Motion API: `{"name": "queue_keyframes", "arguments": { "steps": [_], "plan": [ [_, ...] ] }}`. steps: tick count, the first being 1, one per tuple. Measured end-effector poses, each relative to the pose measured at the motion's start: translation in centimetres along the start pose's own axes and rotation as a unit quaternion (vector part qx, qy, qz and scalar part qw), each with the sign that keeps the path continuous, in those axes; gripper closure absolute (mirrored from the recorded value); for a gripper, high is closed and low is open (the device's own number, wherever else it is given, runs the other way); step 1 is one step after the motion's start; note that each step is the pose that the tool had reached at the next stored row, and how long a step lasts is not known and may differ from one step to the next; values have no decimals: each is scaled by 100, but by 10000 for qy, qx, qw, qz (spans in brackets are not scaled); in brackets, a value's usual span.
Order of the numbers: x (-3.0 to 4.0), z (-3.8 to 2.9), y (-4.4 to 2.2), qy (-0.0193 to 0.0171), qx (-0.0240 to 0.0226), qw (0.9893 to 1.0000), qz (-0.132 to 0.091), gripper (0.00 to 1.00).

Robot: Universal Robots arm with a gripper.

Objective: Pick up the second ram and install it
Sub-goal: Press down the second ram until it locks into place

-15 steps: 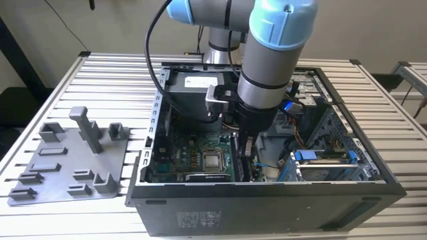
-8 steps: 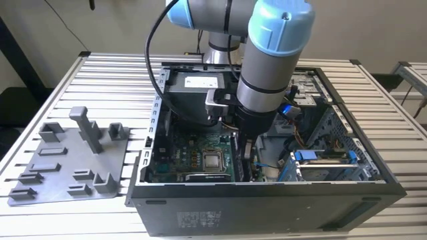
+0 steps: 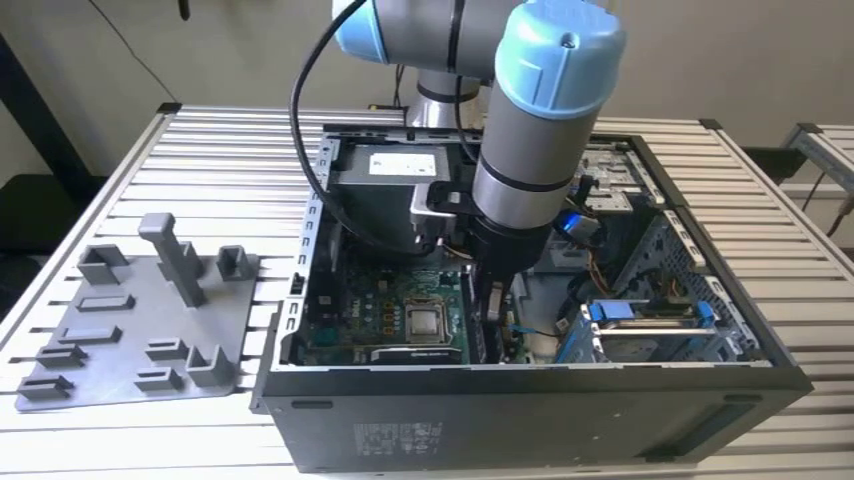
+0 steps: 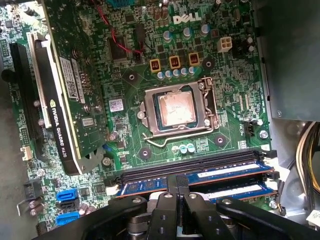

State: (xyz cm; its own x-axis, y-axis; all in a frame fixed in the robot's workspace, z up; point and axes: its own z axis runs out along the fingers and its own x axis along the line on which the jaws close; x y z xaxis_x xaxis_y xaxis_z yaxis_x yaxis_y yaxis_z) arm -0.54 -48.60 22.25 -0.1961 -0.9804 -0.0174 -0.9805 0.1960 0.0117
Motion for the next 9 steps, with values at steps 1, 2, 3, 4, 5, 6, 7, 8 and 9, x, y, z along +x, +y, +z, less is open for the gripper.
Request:
{"name": "queue_keyframes", "arguments": {
  "steps": [1, 2, 3, 4, 5, 6, 7, 8, 9],
  "plan": [
    [-1, 10, 0, -4, -1, 10000, 0, 89],
    [-1, 19, 0, -2, -3, 10000, 0, 89],
    [0, 28, -1, 2, -5, 10000, 0, 89],
    [1, 37, -1, 5, -6, 10000, 0, 89],
    [1, 38, -1, 5, -7, 10000, 0, 89],
    [1, 34, -1, 6, -7, 10000, 0, 89],
    [-2, 15, -2, 4, -6, 10000, 0, 89],
    [-5, -12, -1, -11, -5, 10000, 1, 89],
    [-4, -58, 0, -6, -6, 10000, 0, 89]
  ]
}}
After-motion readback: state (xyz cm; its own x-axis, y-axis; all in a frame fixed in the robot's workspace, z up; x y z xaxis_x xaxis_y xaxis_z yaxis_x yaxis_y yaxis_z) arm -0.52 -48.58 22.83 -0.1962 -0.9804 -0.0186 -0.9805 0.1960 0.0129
